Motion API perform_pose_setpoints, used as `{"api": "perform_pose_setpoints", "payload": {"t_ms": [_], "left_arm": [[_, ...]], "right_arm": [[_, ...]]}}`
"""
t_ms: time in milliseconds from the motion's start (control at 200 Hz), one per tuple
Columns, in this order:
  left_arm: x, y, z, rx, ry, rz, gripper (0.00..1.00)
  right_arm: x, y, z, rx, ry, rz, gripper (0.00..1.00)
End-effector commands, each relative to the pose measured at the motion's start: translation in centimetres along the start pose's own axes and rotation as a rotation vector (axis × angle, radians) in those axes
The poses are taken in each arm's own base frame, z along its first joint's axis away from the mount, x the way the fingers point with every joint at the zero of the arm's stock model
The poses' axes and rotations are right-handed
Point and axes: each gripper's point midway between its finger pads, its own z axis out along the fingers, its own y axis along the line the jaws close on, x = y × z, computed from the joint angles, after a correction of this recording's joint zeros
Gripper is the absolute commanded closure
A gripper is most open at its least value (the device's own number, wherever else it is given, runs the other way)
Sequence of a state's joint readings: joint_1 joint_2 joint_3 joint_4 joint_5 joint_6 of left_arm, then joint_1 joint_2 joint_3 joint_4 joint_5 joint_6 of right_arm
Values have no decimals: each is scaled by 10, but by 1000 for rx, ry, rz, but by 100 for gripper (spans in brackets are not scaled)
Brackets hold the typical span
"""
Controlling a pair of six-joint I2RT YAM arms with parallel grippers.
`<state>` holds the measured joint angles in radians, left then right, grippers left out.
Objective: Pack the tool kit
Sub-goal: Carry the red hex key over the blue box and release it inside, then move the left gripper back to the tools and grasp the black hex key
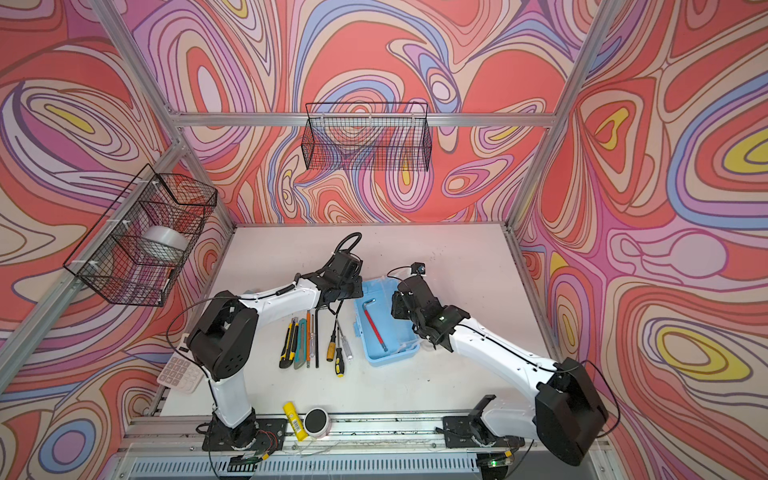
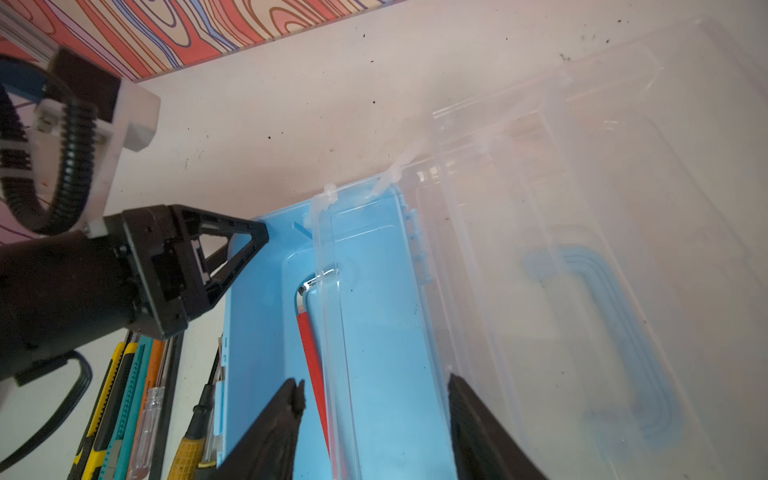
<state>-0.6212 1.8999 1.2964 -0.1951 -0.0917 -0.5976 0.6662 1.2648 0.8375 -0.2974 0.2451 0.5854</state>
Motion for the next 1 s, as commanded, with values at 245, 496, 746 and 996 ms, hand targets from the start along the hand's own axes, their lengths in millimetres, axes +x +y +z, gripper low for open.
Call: {"api": "perform_pose_setpoints", "payload": {"t_ms": [245,496,746,996], "left_arm": [[-27,-12,18,-28,24,109,67],[-30,29,-27,-125,-40,114,60],[43,94,-68,-257,40,43,59],[80,125,-79,-319,67,15,59]], "right_arm": [[-11,-4,-5,4,-24,0,42],[-24,6,-17,-43,-41,-4,43],[-19,18,-17,-108,-11,30,46],[-10,24,-3,-126,29,32,48]]}}
